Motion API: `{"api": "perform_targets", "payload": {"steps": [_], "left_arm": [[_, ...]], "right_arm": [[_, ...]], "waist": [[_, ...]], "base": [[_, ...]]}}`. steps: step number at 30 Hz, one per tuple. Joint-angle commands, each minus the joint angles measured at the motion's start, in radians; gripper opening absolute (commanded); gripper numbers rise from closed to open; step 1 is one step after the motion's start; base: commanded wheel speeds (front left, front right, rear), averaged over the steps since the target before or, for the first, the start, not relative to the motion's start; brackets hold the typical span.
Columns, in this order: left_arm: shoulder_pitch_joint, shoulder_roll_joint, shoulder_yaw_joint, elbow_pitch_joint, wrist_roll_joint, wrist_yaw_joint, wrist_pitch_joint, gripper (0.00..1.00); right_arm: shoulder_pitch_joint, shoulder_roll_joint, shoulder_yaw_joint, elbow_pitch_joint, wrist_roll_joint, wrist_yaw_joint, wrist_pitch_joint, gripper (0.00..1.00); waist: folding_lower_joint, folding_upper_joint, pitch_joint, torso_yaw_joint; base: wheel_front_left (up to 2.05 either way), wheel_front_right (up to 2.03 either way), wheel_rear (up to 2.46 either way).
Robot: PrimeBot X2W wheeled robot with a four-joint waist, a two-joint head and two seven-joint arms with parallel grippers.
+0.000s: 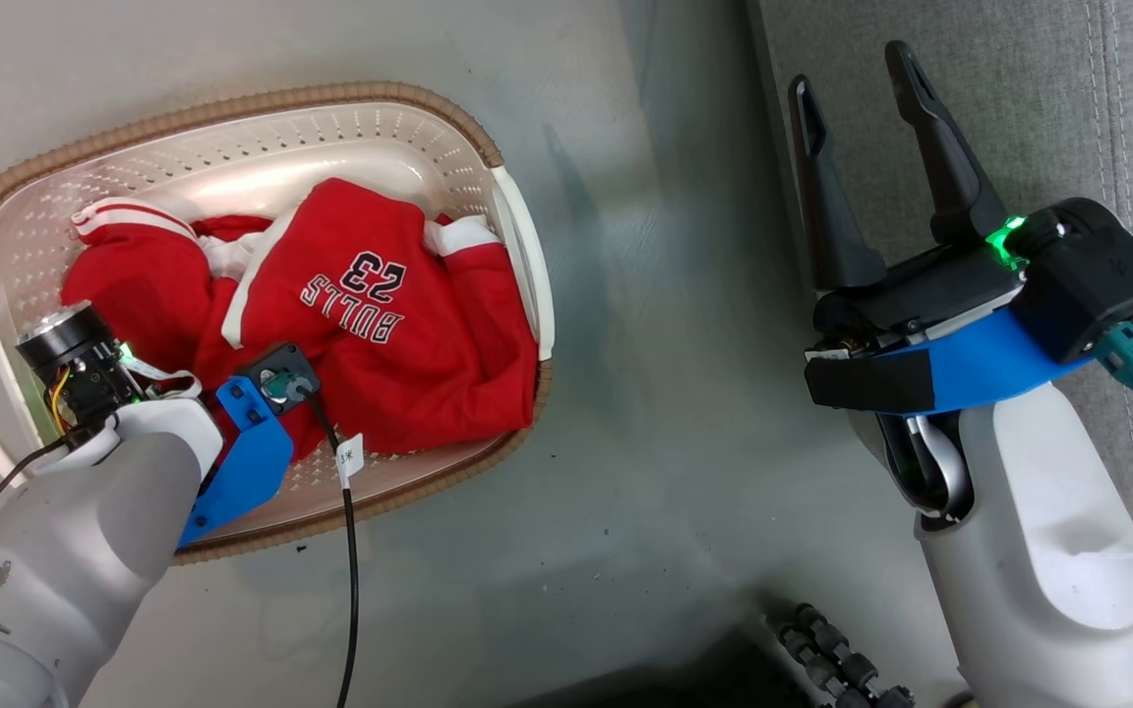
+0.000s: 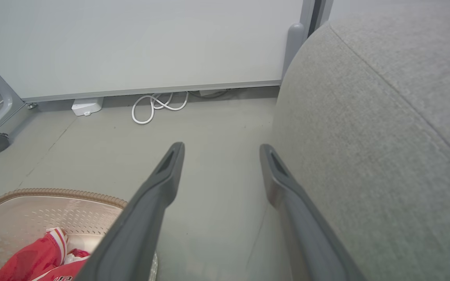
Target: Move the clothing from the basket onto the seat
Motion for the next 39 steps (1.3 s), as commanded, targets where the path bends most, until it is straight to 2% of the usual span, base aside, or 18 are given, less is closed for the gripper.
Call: {"api": "perform_targets", "payload": {"steps": [1,11,18,30,39], "left_arm": [[-0.009,0.003,-0.003,0.0,0.001,0.0,-0.004,0.0],[0.027,-0.033,-0.003,-0.028,-0.04,0.0,-0.051,0.0],[0.018,-0.076,-0.003,-0.033,-0.155,0.0,-0.127,0.0],[0.031,-0.181,0.027,0.012,-0.298,0.0,-0.324,0.0],[0.039,-0.225,0.089,0.033,-0.396,0.0,-0.46,0.0]], "right_arm": [[-0.016,-0.004,-0.003,0.001,-0.004,0.0,-0.004,1.0],[0.01,-0.004,-0.02,0.026,-0.027,0.0,-0.004,1.0],[0.037,-0.004,-0.038,0.045,-0.048,0.0,-0.004,1.0],[0.11,-0.004,-0.069,0.085,-0.105,0.0,-0.004,1.0],[0.193,-0.004,-0.108,0.106,-0.117,0.0,-0.004,1.0]], "waist": [[-0.0001,0.0,-0.004,0.002],[-0.0001,0.0,-0.072,0.037],[-0.0001,0.0,-0.149,0.075],[-0.0001,0.0,-0.333,0.153],[-0.0001,0.0,-0.473,0.196]], "base": [[0.0,0.0,0.0],[0.0,0.0,0.0],[0.0,0.0,0.0],[0.0,0.0,0.0],[0.0,0.0,0.0]]}}
